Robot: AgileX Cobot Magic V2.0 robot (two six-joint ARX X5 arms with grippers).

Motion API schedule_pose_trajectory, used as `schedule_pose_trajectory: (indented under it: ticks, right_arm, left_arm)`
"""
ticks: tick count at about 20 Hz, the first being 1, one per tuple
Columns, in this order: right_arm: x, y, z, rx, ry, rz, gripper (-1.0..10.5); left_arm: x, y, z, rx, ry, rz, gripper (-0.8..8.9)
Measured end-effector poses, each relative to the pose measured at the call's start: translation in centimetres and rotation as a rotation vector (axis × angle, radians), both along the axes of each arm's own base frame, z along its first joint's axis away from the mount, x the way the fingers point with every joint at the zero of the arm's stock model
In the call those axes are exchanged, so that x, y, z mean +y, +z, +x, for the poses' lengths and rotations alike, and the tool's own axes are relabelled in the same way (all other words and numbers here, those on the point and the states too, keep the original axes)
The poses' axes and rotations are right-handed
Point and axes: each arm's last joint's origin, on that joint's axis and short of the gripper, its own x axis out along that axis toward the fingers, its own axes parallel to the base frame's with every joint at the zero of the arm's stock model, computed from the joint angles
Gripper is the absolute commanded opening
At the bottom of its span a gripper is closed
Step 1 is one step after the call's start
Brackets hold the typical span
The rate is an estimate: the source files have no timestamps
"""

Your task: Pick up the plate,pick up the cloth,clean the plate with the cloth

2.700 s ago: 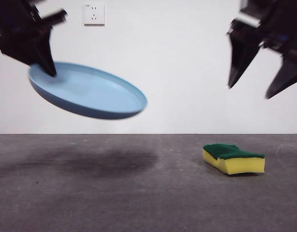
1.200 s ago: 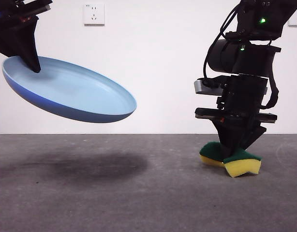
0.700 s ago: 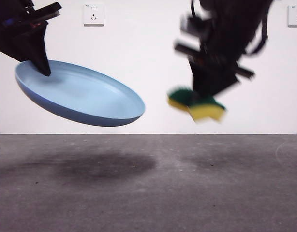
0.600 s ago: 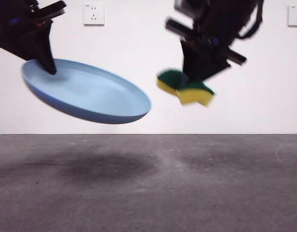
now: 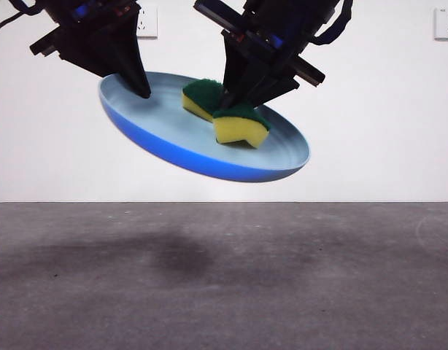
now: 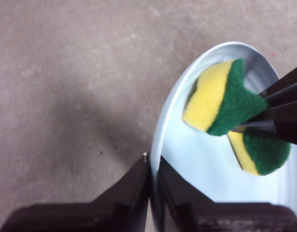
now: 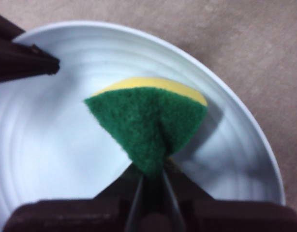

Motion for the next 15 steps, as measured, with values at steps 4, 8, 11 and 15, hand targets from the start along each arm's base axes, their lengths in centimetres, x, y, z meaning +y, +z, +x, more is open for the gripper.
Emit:
schedule_pose_trajectory:
  ticks: [4, 8, 11, 15]
  right_arm:
    - [0.7, 0.1, -0.6, 0.042, 0.058, 0.053, -0.2]
    - [0.9, -0.4, -1.9, 0.131, 0.084, -0.018, -0.2]
    - [0.1, -1.4, -2.8, 0.174, 0.014, -0.209, -0.2]
    - [-1.1, -1.4, -2.1, -0.038, -0.233, -0.474, -0.2]
  left_arm:
    - [-0.6, 0.2, 0.0, -0.034, -0.005, -0.025, -0.07]
    - [-0.7, 0.6, 0.4, -0.086, 0.003, -0.059, -0.07]
    - [-0.2, 0.7, 0.8, -0.092, 0.026, -0.064, -0.07]
    - [0.3, 0.1, 0.5, -0.02, 0.043, -0.027, -0.07]
